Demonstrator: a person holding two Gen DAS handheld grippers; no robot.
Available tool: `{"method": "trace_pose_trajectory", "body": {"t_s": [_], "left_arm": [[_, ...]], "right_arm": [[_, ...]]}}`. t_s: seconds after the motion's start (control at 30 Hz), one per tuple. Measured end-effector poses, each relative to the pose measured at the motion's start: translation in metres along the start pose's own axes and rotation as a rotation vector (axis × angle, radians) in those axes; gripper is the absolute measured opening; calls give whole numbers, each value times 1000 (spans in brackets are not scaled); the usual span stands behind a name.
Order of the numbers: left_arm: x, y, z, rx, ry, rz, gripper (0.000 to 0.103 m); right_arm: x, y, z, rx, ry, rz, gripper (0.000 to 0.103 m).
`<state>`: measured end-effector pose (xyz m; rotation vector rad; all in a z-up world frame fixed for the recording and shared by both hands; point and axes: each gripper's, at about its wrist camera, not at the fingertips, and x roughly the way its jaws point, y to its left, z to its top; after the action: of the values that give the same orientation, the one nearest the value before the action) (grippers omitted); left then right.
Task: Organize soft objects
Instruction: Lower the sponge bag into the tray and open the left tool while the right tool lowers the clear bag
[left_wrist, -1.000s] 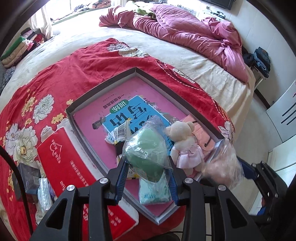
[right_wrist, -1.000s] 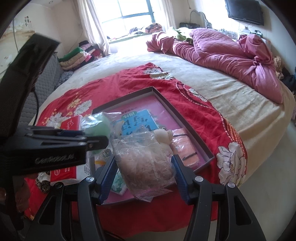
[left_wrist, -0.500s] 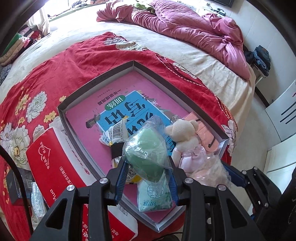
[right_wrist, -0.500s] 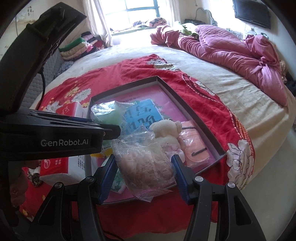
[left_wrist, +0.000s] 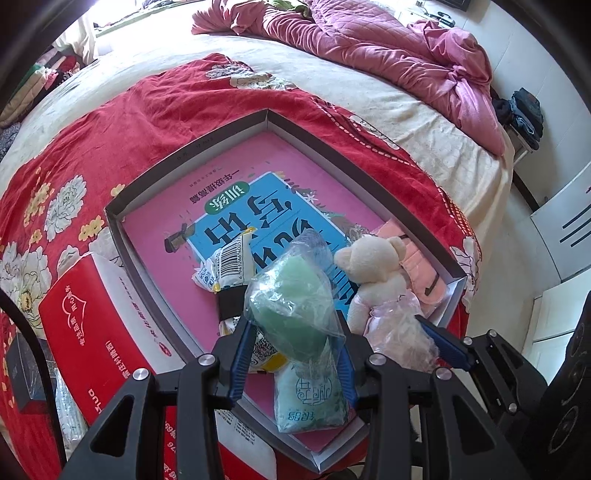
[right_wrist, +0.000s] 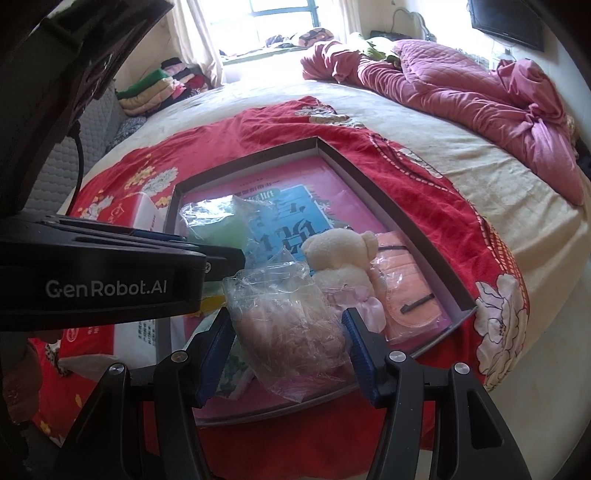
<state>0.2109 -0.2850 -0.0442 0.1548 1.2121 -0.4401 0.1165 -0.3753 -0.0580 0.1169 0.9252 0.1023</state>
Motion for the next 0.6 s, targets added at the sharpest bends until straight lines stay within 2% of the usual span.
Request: {"method": "trace_pose_trajectory", "body": {"t_s": [0.6], "left_arm": [[12,2,6,-14,21,2,41]], "right_arm": [[19,3,1,-23,6,-50,64]]}}
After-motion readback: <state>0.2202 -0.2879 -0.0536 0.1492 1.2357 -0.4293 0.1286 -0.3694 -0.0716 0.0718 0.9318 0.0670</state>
